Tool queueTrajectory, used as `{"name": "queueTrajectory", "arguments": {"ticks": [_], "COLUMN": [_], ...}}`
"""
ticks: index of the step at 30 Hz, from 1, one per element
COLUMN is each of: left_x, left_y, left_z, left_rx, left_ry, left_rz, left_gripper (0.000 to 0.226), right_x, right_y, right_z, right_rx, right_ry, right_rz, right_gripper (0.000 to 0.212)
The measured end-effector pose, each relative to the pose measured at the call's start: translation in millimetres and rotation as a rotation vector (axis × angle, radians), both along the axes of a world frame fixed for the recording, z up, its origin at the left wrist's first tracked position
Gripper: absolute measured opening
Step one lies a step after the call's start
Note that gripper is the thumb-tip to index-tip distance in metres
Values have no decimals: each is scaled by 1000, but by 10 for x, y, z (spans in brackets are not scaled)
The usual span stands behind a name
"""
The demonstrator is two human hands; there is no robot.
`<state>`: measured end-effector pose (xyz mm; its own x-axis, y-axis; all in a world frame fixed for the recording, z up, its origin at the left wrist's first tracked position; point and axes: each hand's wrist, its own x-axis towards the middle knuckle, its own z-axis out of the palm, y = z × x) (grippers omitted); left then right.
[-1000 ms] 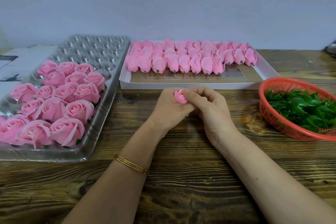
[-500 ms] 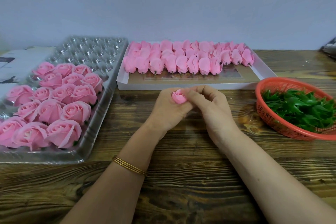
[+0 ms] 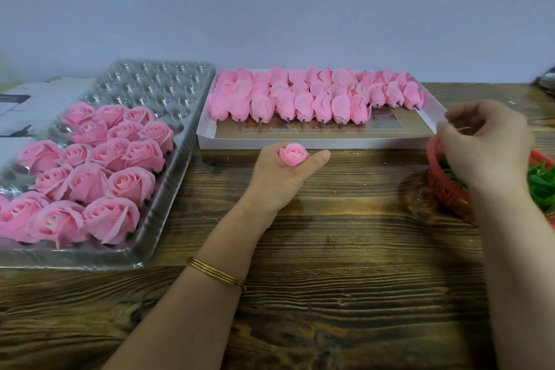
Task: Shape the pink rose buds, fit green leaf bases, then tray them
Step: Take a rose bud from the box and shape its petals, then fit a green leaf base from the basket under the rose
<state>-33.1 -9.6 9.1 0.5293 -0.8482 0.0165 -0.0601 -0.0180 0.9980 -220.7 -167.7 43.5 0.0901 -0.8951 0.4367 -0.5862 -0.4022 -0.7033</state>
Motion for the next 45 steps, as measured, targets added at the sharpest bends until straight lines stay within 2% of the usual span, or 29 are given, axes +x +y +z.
{"name": "queueTrajectory", "arguments": {"ticks": [3, 9, 19, 26, 33, 40, 45], "left_x": [19, 43, 48, 51, 46, 48, 60], "left_y": [-3, -15, -8, -6, -1, -7, -16], "left_z": [-6, -34, -17, -17, -8, -21, -25], "left_rx": [9, 30, 17, 29, 18, 2, 10], "left_ry": [15, 40, 54, 46, 57, 42, 48], "left_rz": [16, 48, 53, 48, 53, 42, 43], "left_gripper": [28, 28, 26, 25, 25, 27, 28], "right_x": [-141, -221, -206, -185, -188, -158, -157], "right_y": [-111, -192, -260, -233, -181, -14, -75], "right_z": [-15, -72, -129, -128, -90, -27, -35], "right_rx": [-22, 62, 166, 146, 141, 41, 46], "right_ry": [249, 564, 709, 706, 537, 339, 236], "right_rz": [-101, -141, -171, -174, -199, -157, -187], "right_gripper": [19, 18, 22, 16, 17, 17, 31]}}
